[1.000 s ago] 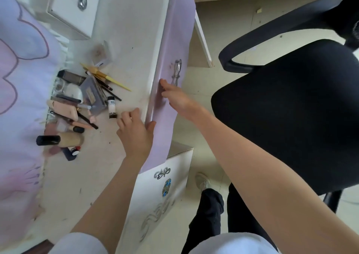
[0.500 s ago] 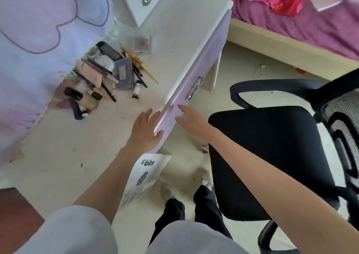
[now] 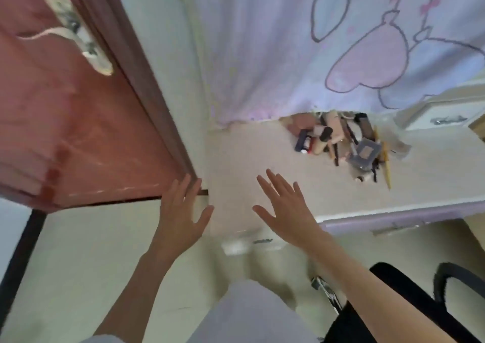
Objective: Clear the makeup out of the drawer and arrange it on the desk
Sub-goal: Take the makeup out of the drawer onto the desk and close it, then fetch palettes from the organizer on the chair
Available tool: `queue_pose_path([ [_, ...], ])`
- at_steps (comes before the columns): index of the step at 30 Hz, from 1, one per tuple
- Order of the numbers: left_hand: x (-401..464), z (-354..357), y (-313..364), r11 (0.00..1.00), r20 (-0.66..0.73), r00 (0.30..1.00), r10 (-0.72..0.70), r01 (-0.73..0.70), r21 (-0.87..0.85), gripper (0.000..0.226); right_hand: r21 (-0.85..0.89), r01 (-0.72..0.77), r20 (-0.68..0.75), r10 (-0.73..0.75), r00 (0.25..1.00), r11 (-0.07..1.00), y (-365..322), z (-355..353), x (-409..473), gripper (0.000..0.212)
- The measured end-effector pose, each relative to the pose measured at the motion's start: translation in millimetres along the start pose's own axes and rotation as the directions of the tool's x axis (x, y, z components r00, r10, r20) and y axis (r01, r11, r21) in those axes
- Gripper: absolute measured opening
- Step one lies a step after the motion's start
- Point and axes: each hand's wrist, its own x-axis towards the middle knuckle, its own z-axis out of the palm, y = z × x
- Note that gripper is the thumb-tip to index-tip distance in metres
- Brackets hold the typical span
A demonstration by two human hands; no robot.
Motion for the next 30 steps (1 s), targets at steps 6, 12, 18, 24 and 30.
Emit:
queue_pose_path([
  [6, -93.3, -63.0, -94.1, 0.920, -0.205, 0.898, -0.390, 0.391, -0.033, 0.083, -0.018, 0.408, 0.162, -0.400, 0.902, 0.913, -152.8, 27.2, 68.3, 0.073],
  [12, -196.9, -84.0, -140.4, 0.649, -0.351, 0.573, -0.740, 0.745, -0.153, 0.086, 0.053, 0.735, 0.291, -0.715, 0.636, 0.676, -271.4, 65.3, 86.0, 0.077],
  [18, -264.4, -75.0, -123.1, 0.315, -0.416, 0.145, -0.898, 0.872, -0.374, 0.098, 0.216, 0.891, 0.417, -0.863, 0.285, 0.399, -357.9, 102.0, 66.6, 0.060],
  [24, -344.1, -58.3, -81.4, -0.002, -0.404, -0.266, -0.875, 0.837, -0.547, 0.097, 0.314, 0.948, 0.526, -0.841, -0.128, 0.052, -438.0, 148.4, -3.2, 0.060],
  [30, -433.7, -24.4, -37.8, -0.313, -0.256, -0.620, -0.742, 0.658, -0.685, 0.085, 0.464, 0.854, 0.567, -0.662, -0.491, -0.235, -485.6, 210.1, -135.4, 0.059],
])
